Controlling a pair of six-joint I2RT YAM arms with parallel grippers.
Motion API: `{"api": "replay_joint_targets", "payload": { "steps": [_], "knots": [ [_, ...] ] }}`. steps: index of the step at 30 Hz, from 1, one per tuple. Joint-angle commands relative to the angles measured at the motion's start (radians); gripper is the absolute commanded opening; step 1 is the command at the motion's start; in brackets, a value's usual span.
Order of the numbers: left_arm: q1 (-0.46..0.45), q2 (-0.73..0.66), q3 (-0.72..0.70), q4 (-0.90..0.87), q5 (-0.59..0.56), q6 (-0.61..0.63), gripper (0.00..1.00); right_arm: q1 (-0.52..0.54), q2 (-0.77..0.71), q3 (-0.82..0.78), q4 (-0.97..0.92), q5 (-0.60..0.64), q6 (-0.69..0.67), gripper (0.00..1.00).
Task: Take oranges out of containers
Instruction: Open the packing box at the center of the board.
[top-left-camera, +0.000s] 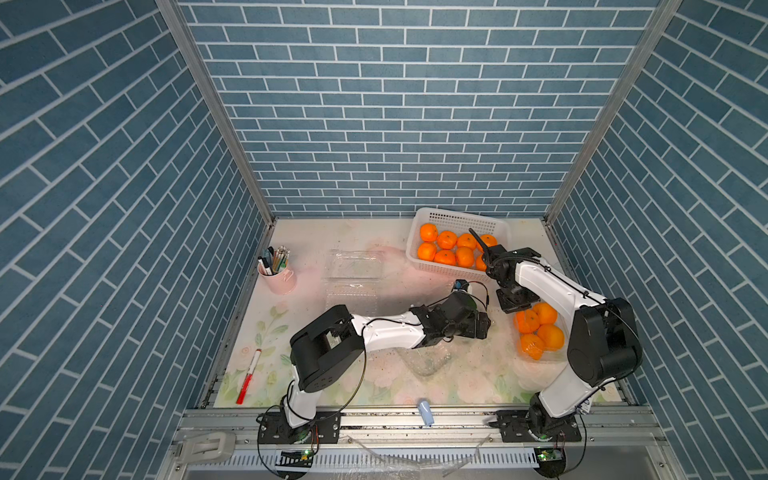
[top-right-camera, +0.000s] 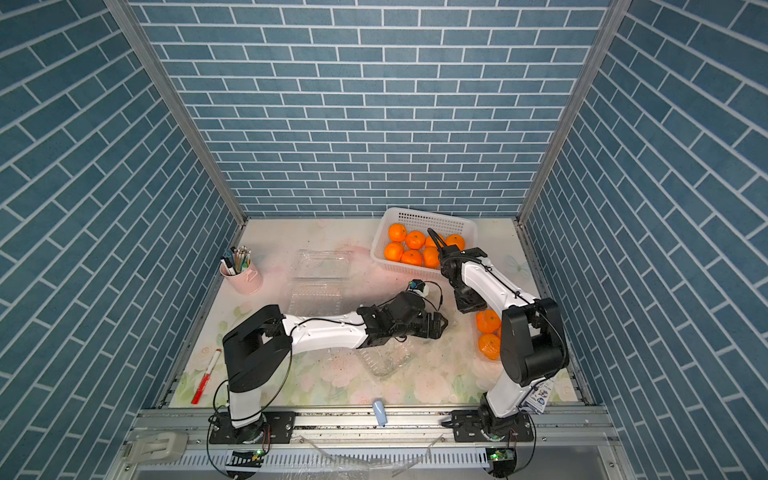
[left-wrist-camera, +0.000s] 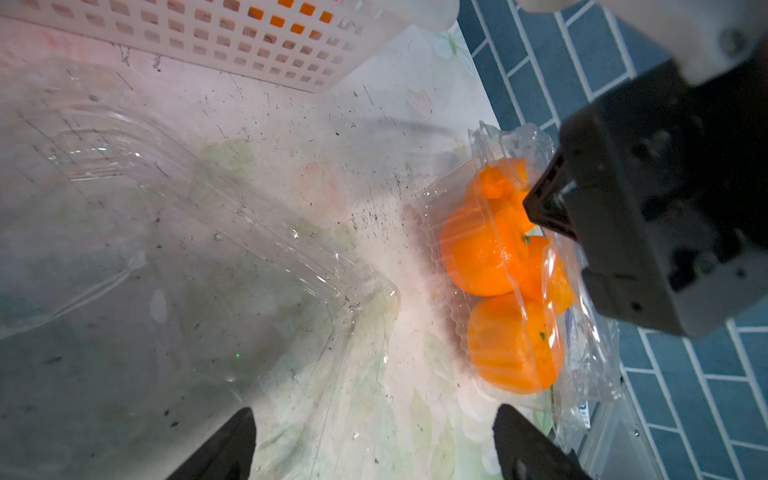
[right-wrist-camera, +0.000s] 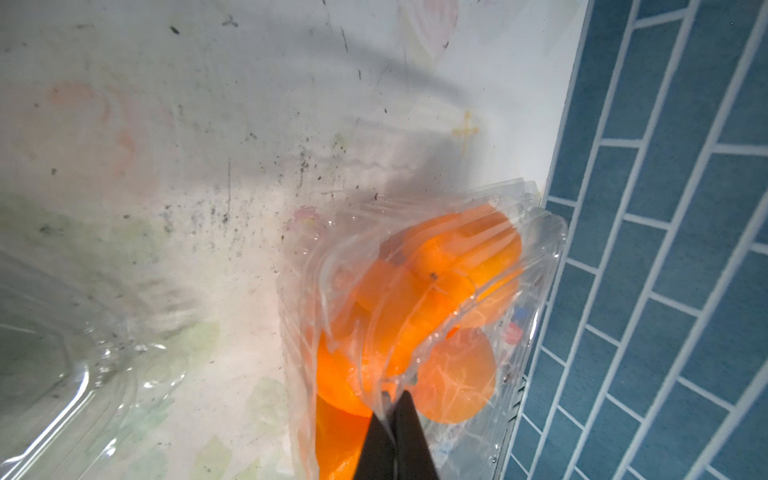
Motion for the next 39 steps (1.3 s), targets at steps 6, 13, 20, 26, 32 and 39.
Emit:
{"api": "replay_joint_targets", "payload": {
  "steps": [6, 13, 20, 26, 32, 39],
  "knots": [
    [0.007, 0.154, 0.125, 0.161, 0.069, -0.138, 0.82, 0.008, -0.01, 0.032, -0.015, -0.085, 0.012, 0.0],
    [0.006, 0.258, 0.244, 0.178, 0.074, -0.172, 0.78, 0.011, -0.021, 0.041, -0.017, -0.129, 0.01, 0.0],
    [0.007, 0.305, 0.28, 0.248, 0.097, -0.212, 0.75, 0.009, -0.017, 0.042, -0.014, -0.155, -0.002, 0.0],
    [0.007, 0.307, 0.233, 0.383, 0.135, -0.251, 0.76, 0.01, -0.01, 0.04, -0.004, -0.166, 0.001, 0.0],
    [0.006, 0.335, 0.232, 0.486, 0.166, -0.314, 0.76, 0.009, -0.011, 0.042, 0.002, -0.188, 0.001, 0.0],
    [0.005, 0.368, 0.239, 0.548, 0.175, -0.355, 0.75, 0.009, -0.019, 0.038, 0.005, -0.196, -0.001, 0.0]
  ]
}}
